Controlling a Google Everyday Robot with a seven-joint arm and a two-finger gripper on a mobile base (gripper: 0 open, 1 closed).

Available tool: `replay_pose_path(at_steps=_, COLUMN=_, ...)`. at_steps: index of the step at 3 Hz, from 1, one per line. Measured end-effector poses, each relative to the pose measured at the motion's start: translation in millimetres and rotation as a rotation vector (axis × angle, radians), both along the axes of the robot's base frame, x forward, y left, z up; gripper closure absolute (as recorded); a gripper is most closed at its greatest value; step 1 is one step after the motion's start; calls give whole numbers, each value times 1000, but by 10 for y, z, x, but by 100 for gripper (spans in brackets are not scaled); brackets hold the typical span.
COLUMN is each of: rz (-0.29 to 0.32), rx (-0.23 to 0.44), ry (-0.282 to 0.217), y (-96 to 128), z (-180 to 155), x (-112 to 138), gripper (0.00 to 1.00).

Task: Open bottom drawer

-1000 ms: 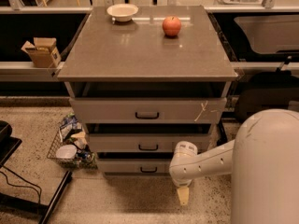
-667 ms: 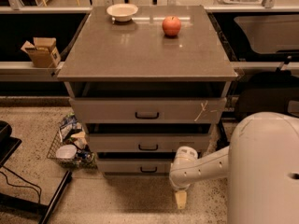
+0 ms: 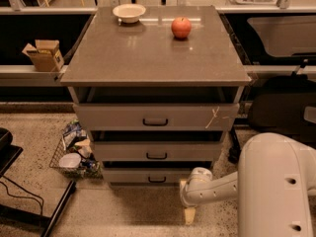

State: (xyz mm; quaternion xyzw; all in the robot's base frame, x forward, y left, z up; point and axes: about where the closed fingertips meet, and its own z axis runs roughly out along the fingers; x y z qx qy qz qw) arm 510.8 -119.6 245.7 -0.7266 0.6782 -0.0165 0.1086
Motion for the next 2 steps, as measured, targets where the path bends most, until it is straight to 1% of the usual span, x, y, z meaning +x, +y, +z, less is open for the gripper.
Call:
replay_pose_path(at_steps=1, rz=-1, rx=14, ry=-56, y=7, z=-300, x=307, gripper=0)
replay_pose_path(at_steps=2, rz=-30, rx=16, ry=-84, y=14, z=-470, x=572, gripper=0)
